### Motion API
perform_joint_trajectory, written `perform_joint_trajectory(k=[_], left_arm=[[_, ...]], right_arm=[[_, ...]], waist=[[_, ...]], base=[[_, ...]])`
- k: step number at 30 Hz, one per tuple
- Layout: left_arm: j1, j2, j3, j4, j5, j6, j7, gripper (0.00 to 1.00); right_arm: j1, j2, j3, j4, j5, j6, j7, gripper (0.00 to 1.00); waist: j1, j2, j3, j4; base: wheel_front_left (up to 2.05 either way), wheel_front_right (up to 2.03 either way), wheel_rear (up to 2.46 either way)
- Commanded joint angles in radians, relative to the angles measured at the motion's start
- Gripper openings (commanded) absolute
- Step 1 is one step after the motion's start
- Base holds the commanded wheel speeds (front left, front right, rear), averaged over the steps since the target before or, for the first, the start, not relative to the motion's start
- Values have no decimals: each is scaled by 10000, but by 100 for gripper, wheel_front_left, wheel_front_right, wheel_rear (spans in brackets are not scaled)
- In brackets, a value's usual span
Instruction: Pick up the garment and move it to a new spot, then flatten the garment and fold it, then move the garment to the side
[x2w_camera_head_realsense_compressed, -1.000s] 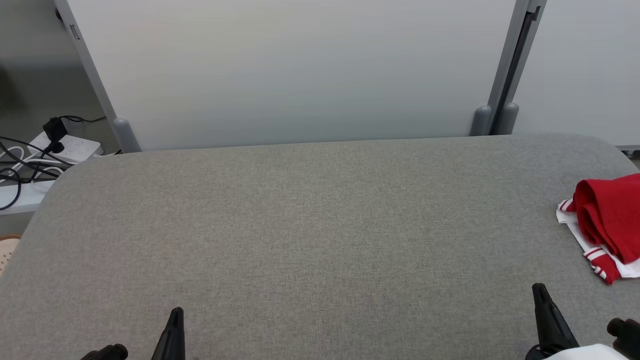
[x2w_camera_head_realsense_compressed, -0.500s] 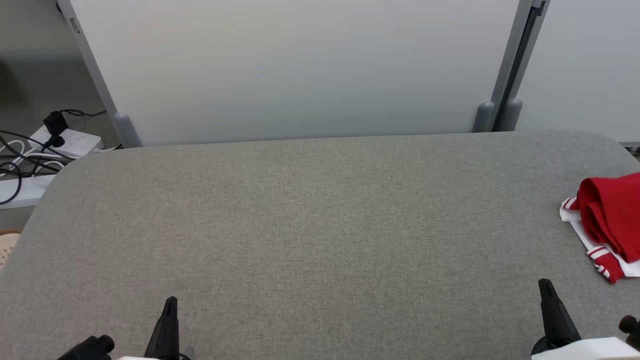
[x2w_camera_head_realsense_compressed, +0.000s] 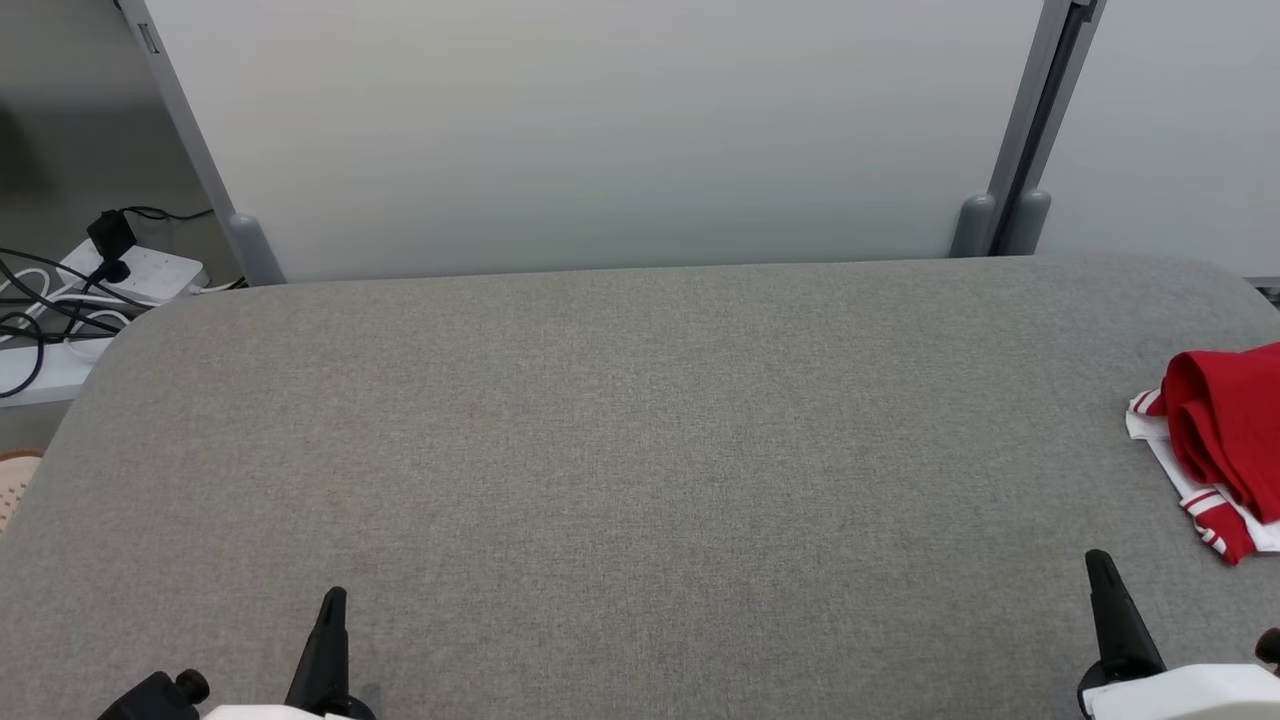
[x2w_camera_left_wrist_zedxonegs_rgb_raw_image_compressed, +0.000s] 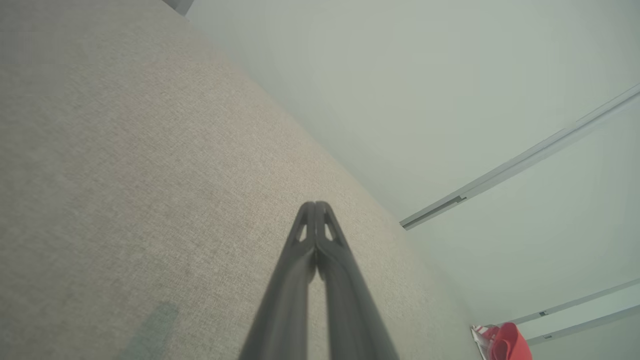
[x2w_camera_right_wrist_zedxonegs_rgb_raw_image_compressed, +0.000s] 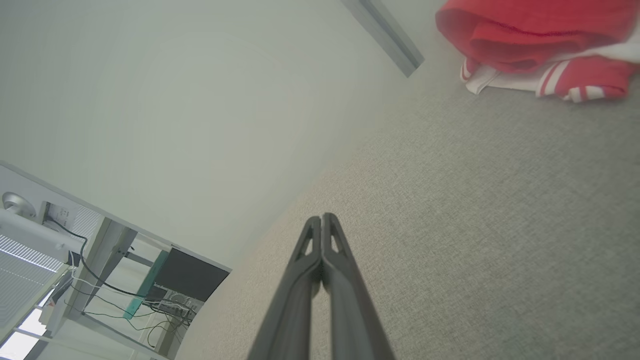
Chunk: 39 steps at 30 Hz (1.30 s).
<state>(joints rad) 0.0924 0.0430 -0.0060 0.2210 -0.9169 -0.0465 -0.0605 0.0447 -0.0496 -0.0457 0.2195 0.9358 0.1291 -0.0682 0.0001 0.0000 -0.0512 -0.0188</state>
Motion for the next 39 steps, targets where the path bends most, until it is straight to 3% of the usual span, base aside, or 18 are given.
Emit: perform_joint_trajectory(k=[1,39], left_arm=[[-701,43,267,-211,-312,-139,62,0],[-1528,61,859,78,-4501,-585,1126,0]], right_arm=[[-579,-107,54,-161,303,9,132,0],[-1180,-47,-414,102,4376,13,1200,0]], waist=[[-1,0,13,5],[-1,0,349,121]], base=[[0,0,0],[0,0,0]])
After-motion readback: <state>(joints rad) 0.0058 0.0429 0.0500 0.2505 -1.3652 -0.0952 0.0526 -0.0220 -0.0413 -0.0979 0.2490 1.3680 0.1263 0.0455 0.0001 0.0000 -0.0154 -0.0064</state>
